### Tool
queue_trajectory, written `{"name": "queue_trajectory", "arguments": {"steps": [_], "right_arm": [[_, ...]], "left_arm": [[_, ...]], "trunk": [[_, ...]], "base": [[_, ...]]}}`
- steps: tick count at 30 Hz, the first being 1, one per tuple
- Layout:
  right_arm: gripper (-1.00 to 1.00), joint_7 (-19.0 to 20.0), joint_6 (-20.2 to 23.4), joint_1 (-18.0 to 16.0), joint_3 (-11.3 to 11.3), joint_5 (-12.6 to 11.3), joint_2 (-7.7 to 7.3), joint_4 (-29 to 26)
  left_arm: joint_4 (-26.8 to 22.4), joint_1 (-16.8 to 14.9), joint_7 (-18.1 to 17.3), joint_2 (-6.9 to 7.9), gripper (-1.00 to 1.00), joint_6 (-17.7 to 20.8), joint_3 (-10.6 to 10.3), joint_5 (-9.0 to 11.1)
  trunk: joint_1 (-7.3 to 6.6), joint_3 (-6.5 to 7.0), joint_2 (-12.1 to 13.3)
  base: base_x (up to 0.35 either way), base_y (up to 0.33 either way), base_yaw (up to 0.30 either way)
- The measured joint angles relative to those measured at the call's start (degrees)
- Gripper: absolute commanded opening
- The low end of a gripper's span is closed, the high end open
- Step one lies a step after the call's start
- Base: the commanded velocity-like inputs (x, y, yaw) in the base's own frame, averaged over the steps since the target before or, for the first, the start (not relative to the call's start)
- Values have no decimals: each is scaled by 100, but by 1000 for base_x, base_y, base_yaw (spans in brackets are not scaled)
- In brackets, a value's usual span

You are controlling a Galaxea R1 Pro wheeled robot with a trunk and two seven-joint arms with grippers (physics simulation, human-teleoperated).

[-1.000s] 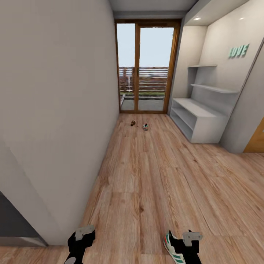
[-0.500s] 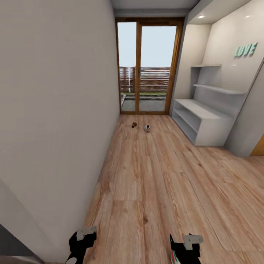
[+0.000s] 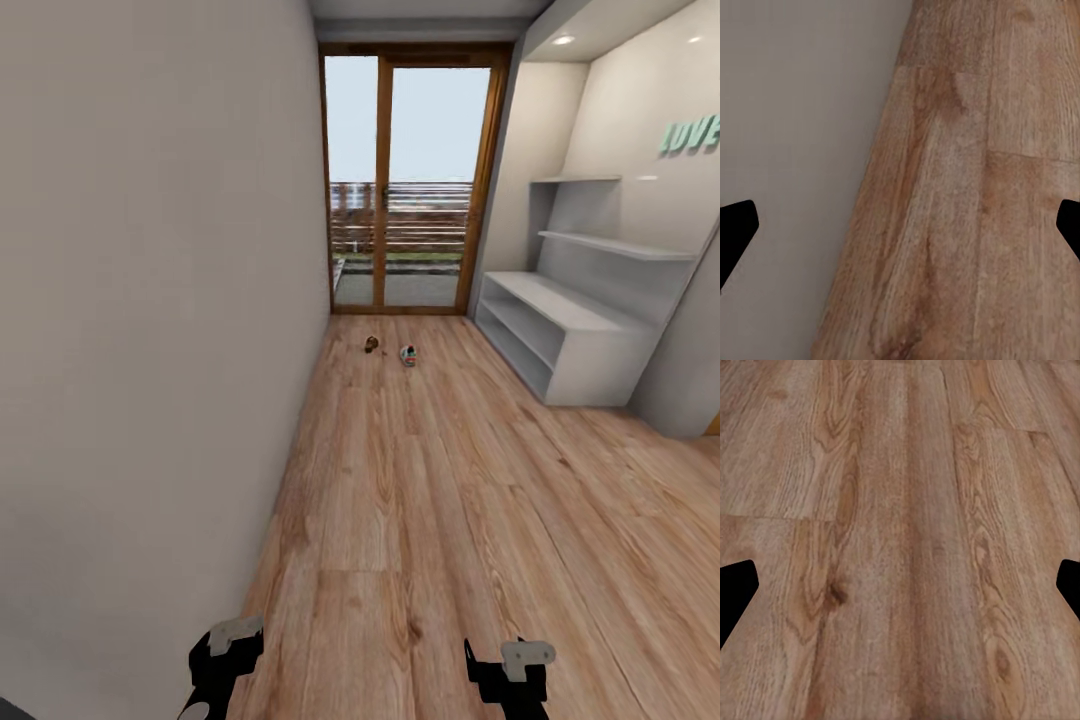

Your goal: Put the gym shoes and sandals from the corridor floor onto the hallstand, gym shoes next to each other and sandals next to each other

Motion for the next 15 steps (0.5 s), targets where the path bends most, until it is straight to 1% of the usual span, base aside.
{"name": "queue_trajectory", "arguments": {"steps": [3,8,11,15], "right_arm": [[100,-6,1,1,0,0,2,-1],[100,-10,1,1,-2,0,3,-3],[100,-8,0,0,-1,-1,3,-2],[100,-7,-7,0,0,-1,3,-4]], "left_arm": [[1,-1,-4,-4,100,-4,0,0],[2,-1,-2,-7,100,-5,-1,0],[0,-1,-3,-8,100,-5,1,0],[0,0,-4,-9,100,-5,2,0]], "trunk": [[0,0,0],[1,0,0],[-1,0,0],[-2,0,0]], "base": [[22,12,-94],[18,9,-195],[137,106,-98],[196,168,-42]]}}
